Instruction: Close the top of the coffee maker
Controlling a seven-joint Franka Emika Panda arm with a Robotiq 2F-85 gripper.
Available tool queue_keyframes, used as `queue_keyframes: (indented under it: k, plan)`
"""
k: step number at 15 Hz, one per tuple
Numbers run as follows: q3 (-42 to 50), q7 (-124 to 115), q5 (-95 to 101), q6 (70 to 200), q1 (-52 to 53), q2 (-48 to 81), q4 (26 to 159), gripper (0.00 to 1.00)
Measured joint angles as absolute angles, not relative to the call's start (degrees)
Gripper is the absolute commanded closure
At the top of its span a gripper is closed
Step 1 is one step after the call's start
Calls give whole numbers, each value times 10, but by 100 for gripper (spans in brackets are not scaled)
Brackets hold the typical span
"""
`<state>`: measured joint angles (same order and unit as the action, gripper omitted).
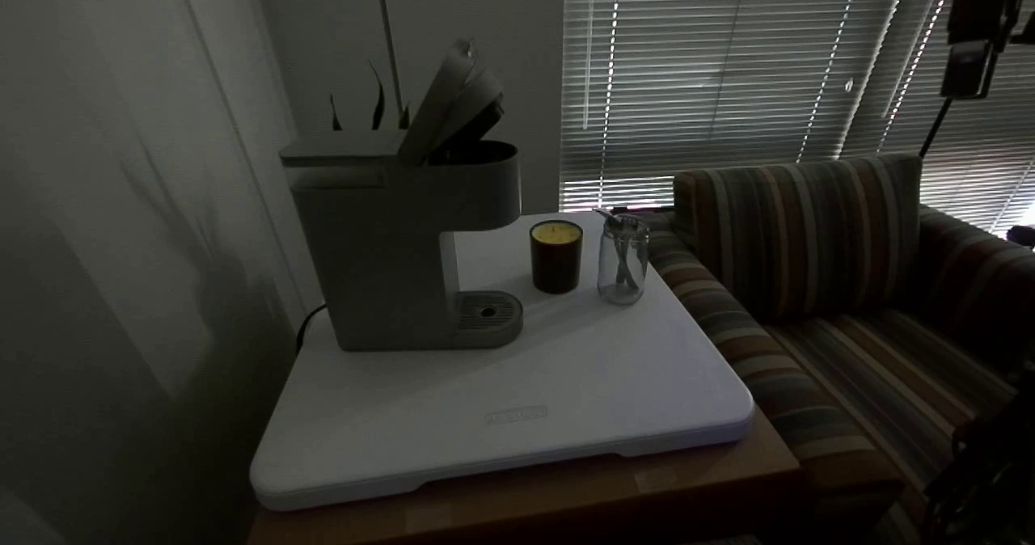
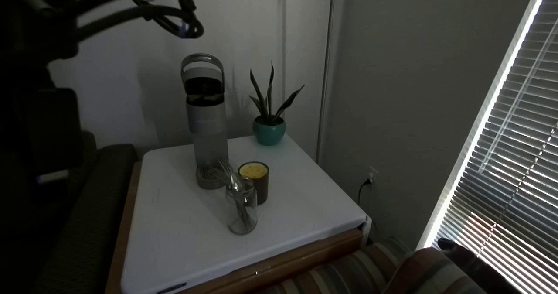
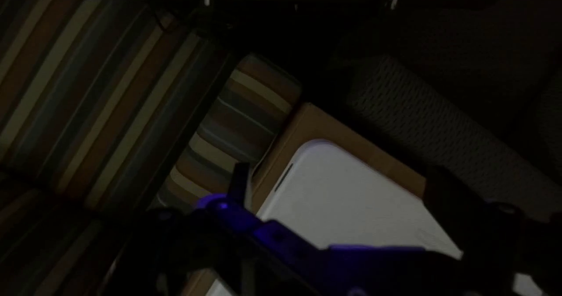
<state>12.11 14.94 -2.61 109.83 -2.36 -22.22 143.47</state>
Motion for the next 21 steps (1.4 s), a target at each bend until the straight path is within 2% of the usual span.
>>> queue_keyframes:
  k: [8,16,21]
  plan:
    - [118,175,-30,1113,-21,-200,1417,0]
    - [67,110,-237,1387,37,-136,1396,0]
    - [62,111,-263,1415,52,-105,1375,0]
